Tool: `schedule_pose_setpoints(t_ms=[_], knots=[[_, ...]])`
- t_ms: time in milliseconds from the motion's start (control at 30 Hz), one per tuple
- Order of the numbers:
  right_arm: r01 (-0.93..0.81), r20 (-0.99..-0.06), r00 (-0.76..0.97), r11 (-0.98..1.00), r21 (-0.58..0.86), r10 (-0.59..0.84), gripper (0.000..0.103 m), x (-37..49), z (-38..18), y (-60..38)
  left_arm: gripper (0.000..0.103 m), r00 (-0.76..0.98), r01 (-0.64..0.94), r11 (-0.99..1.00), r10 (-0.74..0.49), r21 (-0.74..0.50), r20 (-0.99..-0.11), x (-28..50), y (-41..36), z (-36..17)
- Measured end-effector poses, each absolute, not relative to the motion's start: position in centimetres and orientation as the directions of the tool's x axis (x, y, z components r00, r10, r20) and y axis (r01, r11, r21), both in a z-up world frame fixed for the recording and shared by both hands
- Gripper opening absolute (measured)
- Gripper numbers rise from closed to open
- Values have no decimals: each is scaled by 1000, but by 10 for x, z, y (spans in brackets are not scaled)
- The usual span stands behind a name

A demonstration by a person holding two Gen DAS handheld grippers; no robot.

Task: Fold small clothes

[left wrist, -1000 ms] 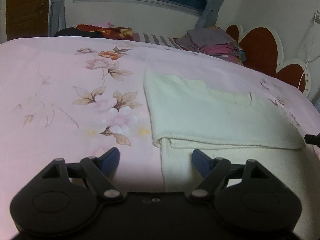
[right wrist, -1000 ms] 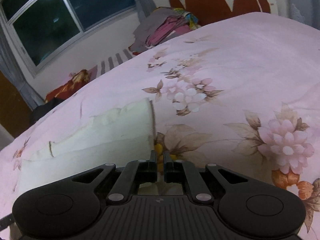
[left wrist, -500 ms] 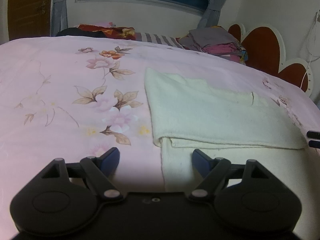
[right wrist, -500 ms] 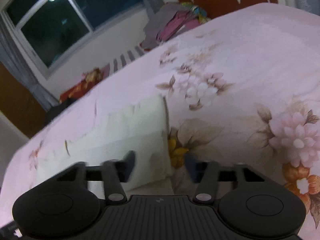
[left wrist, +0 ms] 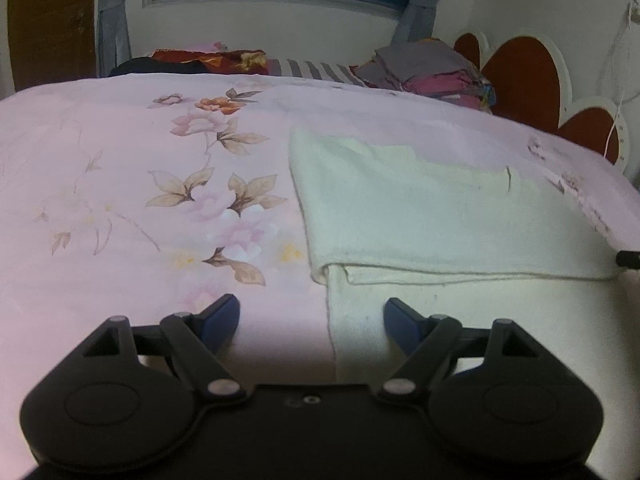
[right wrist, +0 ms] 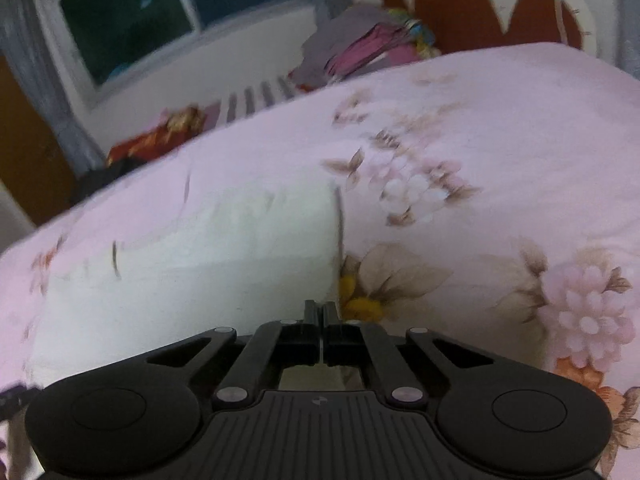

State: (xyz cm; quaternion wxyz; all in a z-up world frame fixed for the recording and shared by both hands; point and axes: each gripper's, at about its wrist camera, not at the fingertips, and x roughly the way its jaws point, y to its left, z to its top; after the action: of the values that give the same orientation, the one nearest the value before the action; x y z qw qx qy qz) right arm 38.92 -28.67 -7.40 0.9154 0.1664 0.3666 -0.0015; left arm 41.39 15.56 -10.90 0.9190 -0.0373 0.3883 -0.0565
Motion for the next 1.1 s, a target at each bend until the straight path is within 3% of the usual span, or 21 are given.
schedule_pose_setpoints(t_ms=[233,367,467,533,600,733,967,1100], knots=[[150,-640,765,949,276,66,0,390,-68,-291,79,690,87,988,-151,-126,-708,415,161,-109],[162,-689,723,957,240,50,0,401,-81,-292,79,688,94,988,-153,-122,-709,416,162,-110],[186,-698,716,959,213,16,0,401,-79,-293,65,716,110,979,-199,-173,-669,414,166,-94],[211,-645,761,965,155,-63,0,391,-61,-287,68,751,174,960,-274,-220,-600,415,161,-79],[172,-621,783,970,172,-29,0,391,-53,-276,79,748,237,944,-328,-229,-577,424,146,-73],[7,-729,682,995,99,68,0,413,-78,-233,75,633,228,951,-308,-208,-711,455,124,-103],[-2,-720,691,997,81,60,0,409,-77,-241,77,650,207,921,-382,-331,-657,457,144,-98],[1,-678,732,995,103,69,0,431,-73,-241,79,653,245,926,-376,-286,-657,491,130,-88]])
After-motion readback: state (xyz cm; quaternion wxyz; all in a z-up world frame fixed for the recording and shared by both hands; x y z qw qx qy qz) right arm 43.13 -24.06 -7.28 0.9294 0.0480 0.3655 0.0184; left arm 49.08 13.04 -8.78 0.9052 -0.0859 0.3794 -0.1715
